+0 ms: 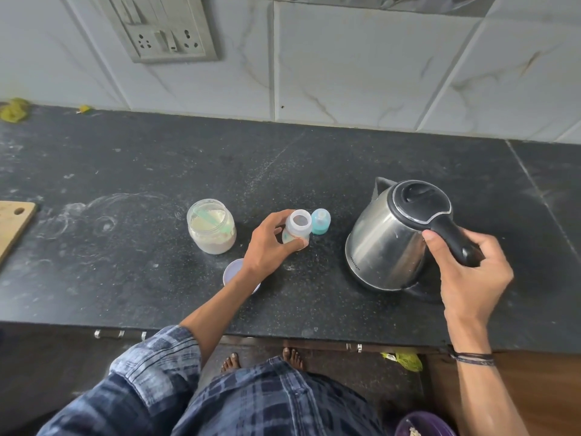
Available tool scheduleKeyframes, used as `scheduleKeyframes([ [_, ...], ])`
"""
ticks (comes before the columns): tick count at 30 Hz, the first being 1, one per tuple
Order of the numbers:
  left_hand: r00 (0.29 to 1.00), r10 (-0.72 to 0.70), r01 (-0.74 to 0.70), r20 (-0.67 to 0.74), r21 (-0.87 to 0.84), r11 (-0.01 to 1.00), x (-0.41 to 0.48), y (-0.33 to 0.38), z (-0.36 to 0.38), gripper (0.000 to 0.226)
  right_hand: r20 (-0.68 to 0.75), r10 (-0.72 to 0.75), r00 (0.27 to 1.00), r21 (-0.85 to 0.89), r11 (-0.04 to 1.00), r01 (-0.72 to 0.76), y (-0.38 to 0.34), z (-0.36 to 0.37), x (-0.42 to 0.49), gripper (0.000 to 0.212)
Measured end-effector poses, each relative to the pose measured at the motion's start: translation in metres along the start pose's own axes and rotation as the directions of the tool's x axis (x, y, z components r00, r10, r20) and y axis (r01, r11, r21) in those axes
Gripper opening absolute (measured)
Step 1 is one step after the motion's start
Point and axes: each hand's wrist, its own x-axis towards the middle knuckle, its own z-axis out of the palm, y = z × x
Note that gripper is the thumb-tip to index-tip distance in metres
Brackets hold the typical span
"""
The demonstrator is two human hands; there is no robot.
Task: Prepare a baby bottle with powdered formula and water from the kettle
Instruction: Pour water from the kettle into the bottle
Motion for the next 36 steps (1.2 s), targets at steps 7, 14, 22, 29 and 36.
scheduleKeyframes([
  [7,0.998,0.018,-0.021,-0.059,-0.049,0.999,-0.003,0.014,0.009,0.054,0.211,-0.066,0.975,-0.003,0.998,0.068,-0.004,-0.011,0.023,0.038],
  [14,0.997,-0.005,-0.001,-0.079,-0.079,0.997,-0.008,0.016,0.011,0.055,0.418,-0.143,0.897,-0.020,0.986,0.167,-0.021,-0.012,0.044,0.036],
  [22,0.999,0.000,0.000,-0.044,-0.018,1.000,-0.004,0.007,0.001,0.054,0.577,-0.161,0.801,-0.062,0.969,0.240,-0.051,0.011,0.054,0.039],
  [29,1.000,0.009,-0.009,-0.009,0.041,0.999,-0.004,0.003,-0.003,0.057,0.638,-0.110,0.762,-0.136,0.958,0.252,-0.070,0.033,0.054,0.037],
  [36,1.000,-0.001,0.001,0.005,0.068,0.998,0.000,-0.002,-0.009,0.060,0.689,-0.067,0.722,-0.196,0.941,0.274,-0.090,0.042,0.054,0.041],
])
